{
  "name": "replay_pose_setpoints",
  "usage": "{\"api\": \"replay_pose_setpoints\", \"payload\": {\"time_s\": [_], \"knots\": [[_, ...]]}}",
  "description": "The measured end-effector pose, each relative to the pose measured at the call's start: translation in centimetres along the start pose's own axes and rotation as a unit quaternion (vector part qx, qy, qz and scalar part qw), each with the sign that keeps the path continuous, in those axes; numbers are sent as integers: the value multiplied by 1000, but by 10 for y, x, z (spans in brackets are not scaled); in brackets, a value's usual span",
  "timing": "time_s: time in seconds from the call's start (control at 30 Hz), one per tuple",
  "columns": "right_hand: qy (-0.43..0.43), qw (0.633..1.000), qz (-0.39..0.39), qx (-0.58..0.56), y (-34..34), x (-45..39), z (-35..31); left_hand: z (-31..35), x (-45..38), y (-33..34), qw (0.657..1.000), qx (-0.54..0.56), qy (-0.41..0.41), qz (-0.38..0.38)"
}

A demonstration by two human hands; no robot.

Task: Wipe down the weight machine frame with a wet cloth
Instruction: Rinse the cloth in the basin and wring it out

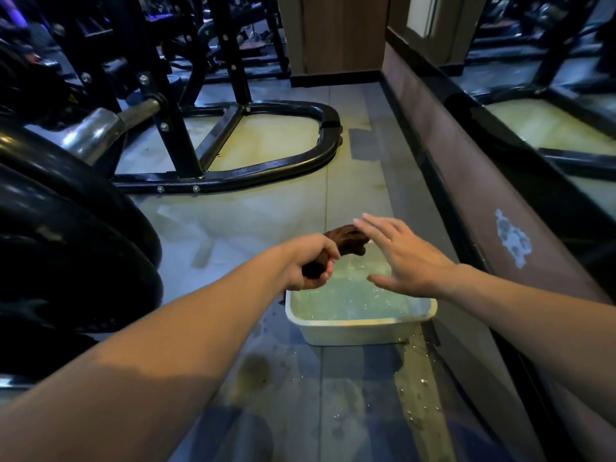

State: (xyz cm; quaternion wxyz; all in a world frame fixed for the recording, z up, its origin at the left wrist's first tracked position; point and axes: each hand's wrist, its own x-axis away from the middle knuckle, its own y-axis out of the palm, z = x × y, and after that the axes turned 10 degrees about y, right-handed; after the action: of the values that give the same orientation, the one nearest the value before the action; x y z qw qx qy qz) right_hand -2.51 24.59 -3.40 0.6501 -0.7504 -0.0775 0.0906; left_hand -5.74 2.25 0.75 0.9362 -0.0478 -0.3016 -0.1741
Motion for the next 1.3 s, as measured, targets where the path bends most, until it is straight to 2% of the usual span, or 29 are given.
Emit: {"api": "replay_pose_setpoints", "payload": {"time_s": [0.1, 0.23, 0.33, 0.4, 0.47, 0.53, 0.57, 0.63, 0.7, 0.83, 0.93, 0.97, 1.03, 1.2, 1.3], "knots": [[-47, 996, 58, 44, 2, -2, -15, 4, 11, 2, 990, 109, -27, -90], [-61, 976, 182, -102, -4, -11, -36, 6, 25, 3, 959, 138, -29, -245], [-60, 966, 182, -173, -14, -13, -46, 4, 29, -5, 945, 121, -29, -303], [-72, 969, 162, -170, -15, -16, -47, 2, 31, -6, 952, 88, -20, -293], [-68, 981, 130, -131, -15, -20, -42, -1, 32, -1, 968, 23, 2, -248], [-42, 993, 90, -58, -19, -22, -38, -4, 29, 5, 977, -88, 50, -186], [-24, 998, 62, -23, -21, -22, -37, -4, 25, 8, 971, -165, 84, -150], [19, 1000, 4, 23, -23, -24, -43, -6, 17, 11, 923, -343, 159, -71], [68, 997, -36, 28, -25, -29, -52, -8, 10, 11, 841, -495, 217, 6], [144, 983, -95, -62, -24, -32, -64, -9, 10, 9, 707, -646, 280, 75], [184, 962, -137, -144, -18, -33, -67, -8, 8, 1, 627, -707, 319, 68], [190, 954, -156, -170, -14, -33, -66, -8, 7, -1, 615, -716, 326, 60], [190, 945, -172, -204, -6, -29, -60, -13, 4, -1, 610, -716, 336, 37], [117, 969, -142, -165, 10, -20, -45, -36, -6, -2, 606, -687, 401, 13], [117, 968, -136, -176, 4, -23, -41, -29, -7, -6, 602, -693, 396, 27]]}}
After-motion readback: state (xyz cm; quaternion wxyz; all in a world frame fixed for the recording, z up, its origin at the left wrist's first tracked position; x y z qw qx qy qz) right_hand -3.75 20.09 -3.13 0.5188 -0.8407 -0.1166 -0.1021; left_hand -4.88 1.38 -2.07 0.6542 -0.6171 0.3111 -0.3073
